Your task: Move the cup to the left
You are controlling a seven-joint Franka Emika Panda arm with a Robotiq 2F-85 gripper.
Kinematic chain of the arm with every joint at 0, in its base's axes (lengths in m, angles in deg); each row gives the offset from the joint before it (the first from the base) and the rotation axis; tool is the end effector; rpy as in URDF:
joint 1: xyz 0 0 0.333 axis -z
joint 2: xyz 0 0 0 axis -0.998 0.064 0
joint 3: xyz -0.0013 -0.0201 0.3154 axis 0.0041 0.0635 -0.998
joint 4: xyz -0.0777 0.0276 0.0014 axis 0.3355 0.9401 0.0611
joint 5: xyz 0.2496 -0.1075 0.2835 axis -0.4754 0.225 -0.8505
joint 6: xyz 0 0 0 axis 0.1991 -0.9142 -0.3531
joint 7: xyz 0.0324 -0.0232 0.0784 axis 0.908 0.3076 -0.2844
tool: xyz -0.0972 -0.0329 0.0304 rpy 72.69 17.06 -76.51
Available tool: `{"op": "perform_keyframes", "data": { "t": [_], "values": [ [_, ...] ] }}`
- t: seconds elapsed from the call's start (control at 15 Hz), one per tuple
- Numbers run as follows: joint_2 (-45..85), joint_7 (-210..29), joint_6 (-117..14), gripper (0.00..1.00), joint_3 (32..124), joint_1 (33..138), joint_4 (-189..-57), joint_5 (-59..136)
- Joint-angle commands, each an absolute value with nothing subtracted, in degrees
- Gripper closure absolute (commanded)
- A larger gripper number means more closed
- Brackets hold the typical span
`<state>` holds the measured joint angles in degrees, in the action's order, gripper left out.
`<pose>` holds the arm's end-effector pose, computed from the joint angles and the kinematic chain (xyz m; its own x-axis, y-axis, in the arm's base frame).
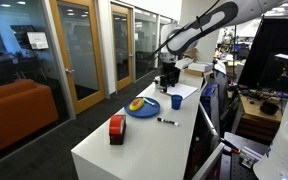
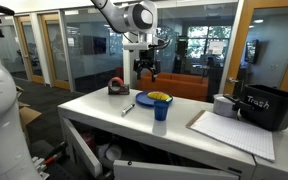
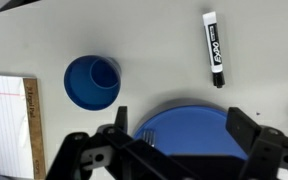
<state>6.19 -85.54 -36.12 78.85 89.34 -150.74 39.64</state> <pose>0.5397 -0.0773 0.3948 0.9940 -0.0890 -0.0634 -0.0849 -0.9943 0.0637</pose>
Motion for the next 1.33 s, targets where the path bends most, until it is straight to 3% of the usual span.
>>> {"op": "perform_keyframes", "data": {
  "t": [0.0, 1.27],
  "values": [
    [9.1, -86.3, -34.2, 0.00, 79.1, 90.2, -148.1, 40.2],
    [11.3, -89.3, -34.7, 0.00, 81.4, 91.9, -149.5, 40.4]
  ]
}}
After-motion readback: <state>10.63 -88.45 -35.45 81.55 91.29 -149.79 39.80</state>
